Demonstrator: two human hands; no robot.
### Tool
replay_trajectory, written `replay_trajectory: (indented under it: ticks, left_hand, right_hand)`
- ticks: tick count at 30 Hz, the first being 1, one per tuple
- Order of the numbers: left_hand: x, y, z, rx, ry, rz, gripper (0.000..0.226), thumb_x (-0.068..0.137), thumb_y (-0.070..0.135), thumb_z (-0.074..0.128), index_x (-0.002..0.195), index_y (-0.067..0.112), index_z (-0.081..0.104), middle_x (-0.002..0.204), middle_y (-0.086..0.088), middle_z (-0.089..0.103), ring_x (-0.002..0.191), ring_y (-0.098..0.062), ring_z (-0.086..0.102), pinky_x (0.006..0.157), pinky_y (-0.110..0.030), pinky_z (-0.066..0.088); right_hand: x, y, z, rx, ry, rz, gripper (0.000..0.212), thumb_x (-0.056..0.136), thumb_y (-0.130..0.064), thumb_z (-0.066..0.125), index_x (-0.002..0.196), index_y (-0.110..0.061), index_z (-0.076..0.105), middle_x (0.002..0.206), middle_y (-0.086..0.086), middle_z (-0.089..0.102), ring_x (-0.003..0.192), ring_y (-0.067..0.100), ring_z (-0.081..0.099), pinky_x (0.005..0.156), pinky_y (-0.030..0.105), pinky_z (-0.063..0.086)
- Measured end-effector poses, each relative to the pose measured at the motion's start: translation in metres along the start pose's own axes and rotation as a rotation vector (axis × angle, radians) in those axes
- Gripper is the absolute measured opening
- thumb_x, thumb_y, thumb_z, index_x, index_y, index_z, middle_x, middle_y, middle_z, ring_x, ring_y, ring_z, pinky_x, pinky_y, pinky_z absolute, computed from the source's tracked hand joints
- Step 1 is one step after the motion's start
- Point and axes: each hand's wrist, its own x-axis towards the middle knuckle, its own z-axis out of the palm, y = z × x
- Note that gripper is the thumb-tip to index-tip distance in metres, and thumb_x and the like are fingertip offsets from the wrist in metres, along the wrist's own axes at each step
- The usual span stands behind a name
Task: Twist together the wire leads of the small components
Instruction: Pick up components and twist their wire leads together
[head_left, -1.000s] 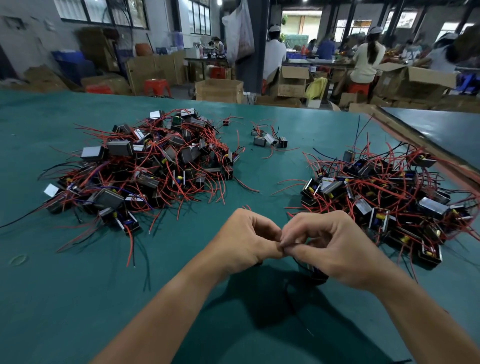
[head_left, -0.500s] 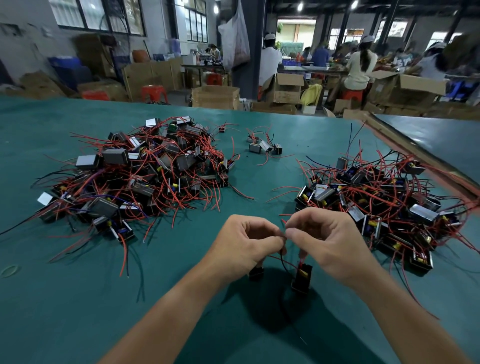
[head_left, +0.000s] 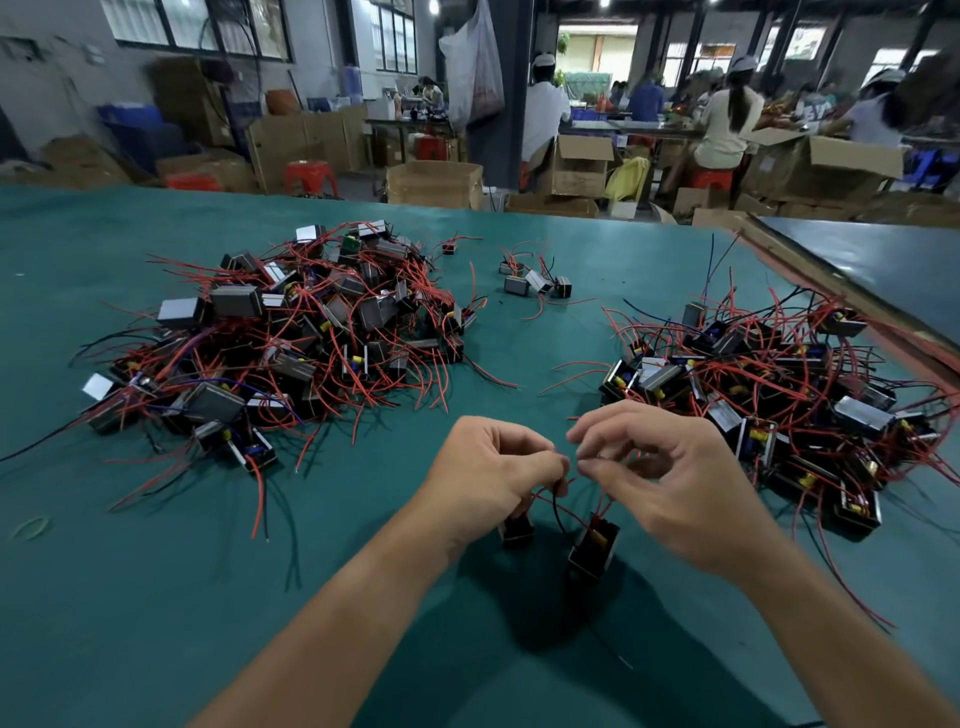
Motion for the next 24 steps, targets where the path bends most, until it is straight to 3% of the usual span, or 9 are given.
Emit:
replay_trajectory:
  ticks: [2, 7, 12, 16, 18, 21, 24]
  left_hand:
    - [0.0000, -0.0001, -0.0011, 0.037, -0.032, -0.006, 0.017, 0.080, 0.000, 0.068, 0.066, 0.009, 0.074, 0.061, -0.010, 0.065, 0.040, -0.011, 0.034, 0.041, -0.017, 0.028]
    - [-0.0043, 0.0000, 0.0002, 0.089, -0.110, 0.030, 0.011, 0.078, 0.006, 0.072, 0.069, 0.012, 0.076, 0.062, -0.006, 0.067, 0.046, -0.013, 0.037, 0.047, -0.024, 0.028]
    - [-0.0046, -0.0002, -0.0021, 0.110, -0.121, 0.109, 0.014, 0.082, 0.004, 0.072, 0.070, 0.009, 0.075, 0.061, 0.001, 0.069, 0.043, -0.003, 0.044, 0.044, -0.017, 0.032]
    - [-0.0042, -0.0001, -0.0015, 0.115, -0.114, 0.112, 0.019, 0.084, 0.003, 0.070, 0.069, 0.014, 0.073, 0.059, 0.003, 0.069, 0.040, -0.004, 0.041, 0.042, -0.017, 0.031]
    - [-0.0034, -0.0006, -0.0022, 0.088, -0.099, 0.104, 0.018, 0.085, 0.002, 0.069, 0.071, 0.012, 0.073, 0.059, 0.002, 0.068, 0.040, -0.004, 0.041, 0.042, -0.018, 0.032]
    - [-0.0017, -0.0015, -0.0026, 0.057, -0.076, 0.109, 0.014, 0.086, 0.000, 0.068, 0.074, 0.006, 0.073, 0.058, 0.002, 0.067, 0.039, 0.001, 0.044, 0.043, -0.013, 0.035]
    - [-0.0016, -0.0017, -0.0019, 0.046, -0.077, 0.122, 0.014, 0.086, -0.002, 0.067, 0.074, 0.005, 0.071, 0.058, 0.002, 0.066, 0.039, 0.003, 0.046, 0.043, -0.010, 0.035]
  right_hand:
    - [0.0005, 0.0013, -0.0004, -0.012, -0.004, 0.015, 0.020, 0.081, -0.003, 0.075, 0.076, -0.022, 0.071, 0.077, 0.001, 0.070, 0.065, 0.025, 0.062, 0.059, 0.041, 0.051]
    - [0.0015, 0.0050, 0.0004, 0.055, -0.002, 0.096, 0.023, 0.081, 0.002, 0.075, 0.078, -0.021, 0.073, 0.069, 0.002, 0.070, 0.057, 0.011, 0.060, 0.057, 0.030, 0.051]
    - [0.0023, 0.0074, 0.0016, 0.091, -0.008, 0.190, 0.018, 0.084, 0.000, 0.072, 0.074, -0.015, 0.068, 0.062, -0.002, 0.065, 0.056, 0.010, 0.057, 0.057, 0.046, 0.052]
    - [0.0022, 0.0064, 0.0014, 0.013, -0.018, 0.147, 0.016, 0.085, -0.004, 0.071, 0.075, -0.017, 0.070, 0.063, 0.006, 0.063, 0.055, 0.025, 0.055, 0.058, 0.050, 0.052]
    - [0.0014, 0.0068, 0.0014, -0.025, -0.028, 0.133, 0.017, 0.086, -0.006, 0.071, 0.077, -0.020, 0.073, 0.066, 0.003, 0.067, 0.059, 0.026, 0.058, 0.060, 0.045, 0.052]
    - [0.0007, 0.0088, 0.0008, -0.060, -0.042, 0.119, 0.019, 0.085, -0.007, 0.073, 0.080, -0.025, 0.076, 0.073, -0.007, 0.070, 0.061, 0.011, 0.060, 0.058, 0.025, 0.048]
    - [0.0001, 0.0107, 0.0008, -0.106, -0.022, 0.083, 0.020, 0.083, -0.008, 0.075, 0.082, -0.028, 0.076, 0.078, -0.012, 0.069, 0.066, 0.010, 0.060, 0.061, 0.014, 0.042]
